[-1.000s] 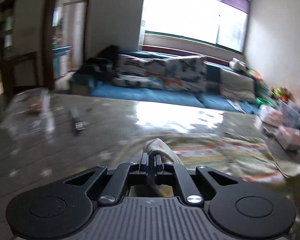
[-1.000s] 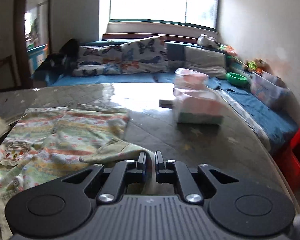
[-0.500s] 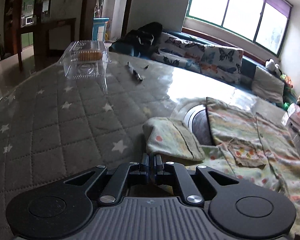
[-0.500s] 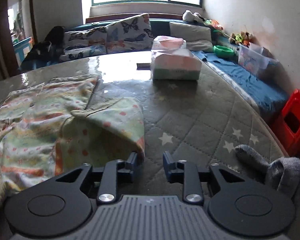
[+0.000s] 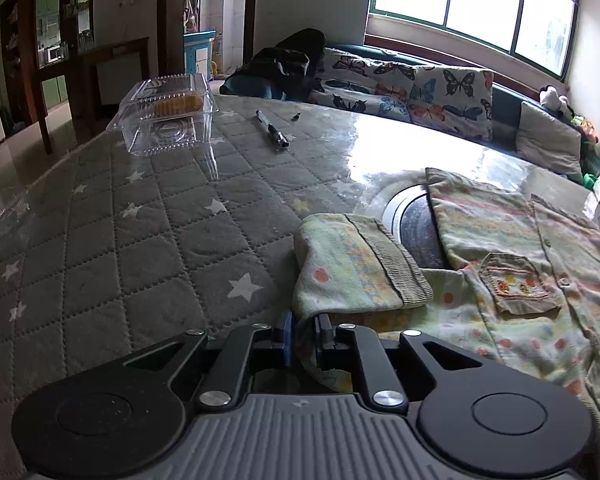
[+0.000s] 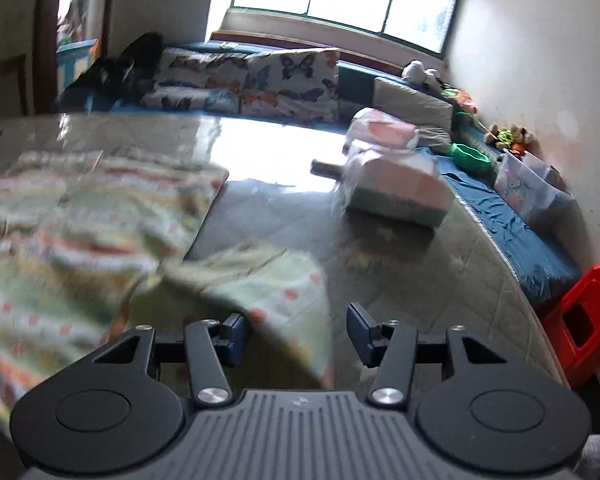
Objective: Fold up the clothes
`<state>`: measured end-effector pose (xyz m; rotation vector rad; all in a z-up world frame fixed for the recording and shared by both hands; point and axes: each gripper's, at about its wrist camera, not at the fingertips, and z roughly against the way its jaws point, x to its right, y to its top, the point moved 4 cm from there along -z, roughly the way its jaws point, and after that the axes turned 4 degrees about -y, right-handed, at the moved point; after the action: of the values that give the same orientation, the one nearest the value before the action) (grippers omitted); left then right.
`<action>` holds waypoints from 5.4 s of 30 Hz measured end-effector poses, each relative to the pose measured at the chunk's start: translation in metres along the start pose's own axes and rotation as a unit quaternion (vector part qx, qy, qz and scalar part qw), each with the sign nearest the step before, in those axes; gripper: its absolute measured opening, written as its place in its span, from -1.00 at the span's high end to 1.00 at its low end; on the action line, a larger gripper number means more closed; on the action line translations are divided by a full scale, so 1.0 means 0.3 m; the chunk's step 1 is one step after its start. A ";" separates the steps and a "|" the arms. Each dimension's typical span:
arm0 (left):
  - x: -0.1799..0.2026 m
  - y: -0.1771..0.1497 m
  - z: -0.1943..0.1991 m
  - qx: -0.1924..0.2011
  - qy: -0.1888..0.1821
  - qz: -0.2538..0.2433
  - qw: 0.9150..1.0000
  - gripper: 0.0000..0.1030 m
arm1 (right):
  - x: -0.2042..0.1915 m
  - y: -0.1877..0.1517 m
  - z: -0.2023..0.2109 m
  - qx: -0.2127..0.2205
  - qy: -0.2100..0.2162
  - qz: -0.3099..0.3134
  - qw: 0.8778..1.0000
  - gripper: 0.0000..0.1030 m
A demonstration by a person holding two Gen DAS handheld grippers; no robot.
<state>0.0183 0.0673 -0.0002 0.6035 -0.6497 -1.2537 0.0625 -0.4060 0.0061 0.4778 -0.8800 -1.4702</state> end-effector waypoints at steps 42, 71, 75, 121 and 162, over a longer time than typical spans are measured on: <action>0.017 -0.002 -0.024 -0.010 0.030 -0.022 0.999 -0.04 | 0.310 -0.092 -0.018 -0.023 -0.046 -0.164 0.985 -0.17; -0.123 0.122 0.011 0.085 0.120 0.078 0.986 -0.61 | 0.166 -0.108 -0.064 -0.053 -0.007 -0.118 0.992 -0.30; -0.196 0.098 0.016 0.076 0.150 0.102 0.980 -0.61 | 0.163 -0.106 -0.065 -0.053 -0.008 -0.115 0.992 -0.30; 0.236 0.011 -0.011 0.020 0.018 -0.108 0.994 -1.00 | 0.124 -0.134 -0.002 -0.052 0.026 -0.110 0.992 -0.67; 0.297 -0.054 -0.004 0.001 0.015 -0.176 0.984 -1.00 | 0.201 -0.054 -0.166 -0.047 -0.004 -0.107 0.993 -0.77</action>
<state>0.0249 -0.0230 -0.0028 0.7608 -0.5336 -1.5682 0.0822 -0.4772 -0.0238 0.5089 -0.7807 -1.7032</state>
